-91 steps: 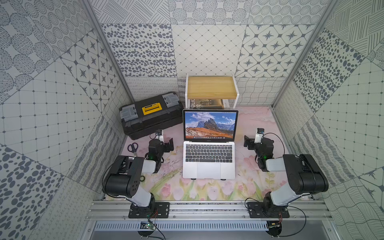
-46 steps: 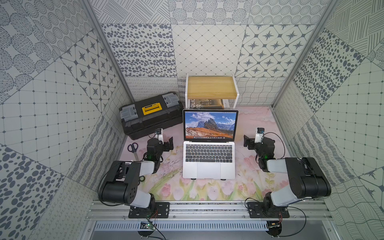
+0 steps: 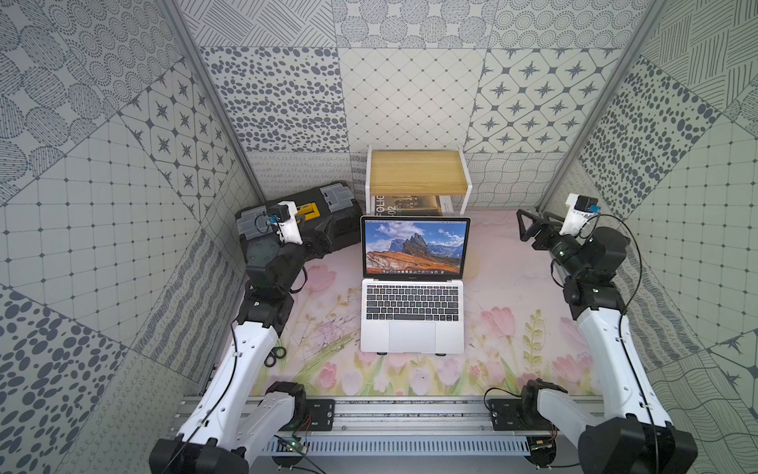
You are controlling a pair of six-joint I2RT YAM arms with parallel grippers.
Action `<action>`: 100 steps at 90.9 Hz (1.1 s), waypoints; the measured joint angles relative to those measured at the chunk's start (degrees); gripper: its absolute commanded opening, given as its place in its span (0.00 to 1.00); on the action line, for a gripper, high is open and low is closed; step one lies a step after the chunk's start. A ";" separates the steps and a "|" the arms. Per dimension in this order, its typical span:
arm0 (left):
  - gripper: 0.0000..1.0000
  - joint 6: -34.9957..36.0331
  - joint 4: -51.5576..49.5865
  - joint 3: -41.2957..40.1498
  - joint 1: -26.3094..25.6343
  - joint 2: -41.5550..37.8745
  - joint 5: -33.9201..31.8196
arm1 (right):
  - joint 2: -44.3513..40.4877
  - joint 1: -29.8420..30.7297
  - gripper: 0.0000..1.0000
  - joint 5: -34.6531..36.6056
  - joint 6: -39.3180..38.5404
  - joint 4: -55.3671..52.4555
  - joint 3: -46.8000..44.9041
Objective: Close the laptop lid and set it aside
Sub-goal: Close the lid of the laptop.
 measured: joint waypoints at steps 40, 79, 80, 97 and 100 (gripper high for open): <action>0.88 -1.86 -9.20 -4.09 -20.68 -5.81 22.82 | 7.45 9.42 0.97 -22.67 1.09 -9.86 4.09; 0.72 -7.45 -5.77 -20.00 -34.03 -2.12 20.81 | 17.57 15.63 0.97 -16.46 -12.68 -19.37 13.64; 0.71 -7.67 -5.64 -20.26 -34.29 -1.99 20.63 | 17.66 15.63 0.97 -16.44 -12.81 -19.56 13.81; 0.68 -9.97 -2.84 -24.09 -37.66 0.63 17.07 | 18.18 15.98 0.97 -15.43 -16.74 -22.08 17.66; 0.68 -10.38 -2.36 -24.74 -38.10 1.11 16.26 | 17.92 16.24 0.97 -15.04 -17.75 -22.49 18.05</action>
